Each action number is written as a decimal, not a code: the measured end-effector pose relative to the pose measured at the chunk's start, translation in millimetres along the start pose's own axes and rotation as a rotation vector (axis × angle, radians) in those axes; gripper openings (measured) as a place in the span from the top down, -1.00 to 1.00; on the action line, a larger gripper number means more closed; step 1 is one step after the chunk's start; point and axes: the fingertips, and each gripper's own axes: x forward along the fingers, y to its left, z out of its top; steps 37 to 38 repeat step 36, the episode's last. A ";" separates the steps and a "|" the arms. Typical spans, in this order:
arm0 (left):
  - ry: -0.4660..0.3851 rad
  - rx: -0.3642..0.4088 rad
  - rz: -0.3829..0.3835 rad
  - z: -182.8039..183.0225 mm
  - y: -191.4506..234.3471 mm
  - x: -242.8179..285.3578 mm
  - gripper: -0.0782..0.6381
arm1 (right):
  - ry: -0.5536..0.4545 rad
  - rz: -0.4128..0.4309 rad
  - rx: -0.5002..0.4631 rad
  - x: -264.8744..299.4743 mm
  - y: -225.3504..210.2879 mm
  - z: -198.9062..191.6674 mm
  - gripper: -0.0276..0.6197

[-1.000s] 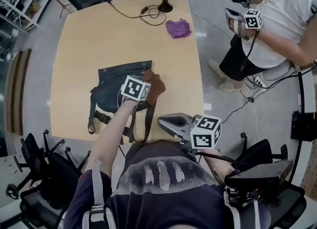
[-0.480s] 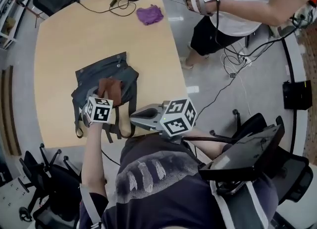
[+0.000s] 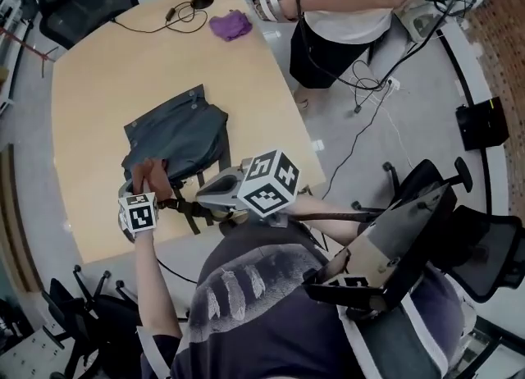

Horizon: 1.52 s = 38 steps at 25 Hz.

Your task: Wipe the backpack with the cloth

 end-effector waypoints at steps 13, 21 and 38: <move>-0.336 -0.156 -0.203 -29.8 33.9 -112.3 0.63 | -0.023 -0.037 -0.095 88.3 66.3 -5.5 0.91; -0.626 -0.156 -0.459 -3.5 -41.4 -216.8 0.63 | -0.056 -0.060 -0.041 89.8 91.5 -28.3 0.91; -0.702 -0.147 -0.501 41.0 -232.9 -306.8 0.63 | -0.234 0.049 0.016 -75.4 116.1 -71.0 0.91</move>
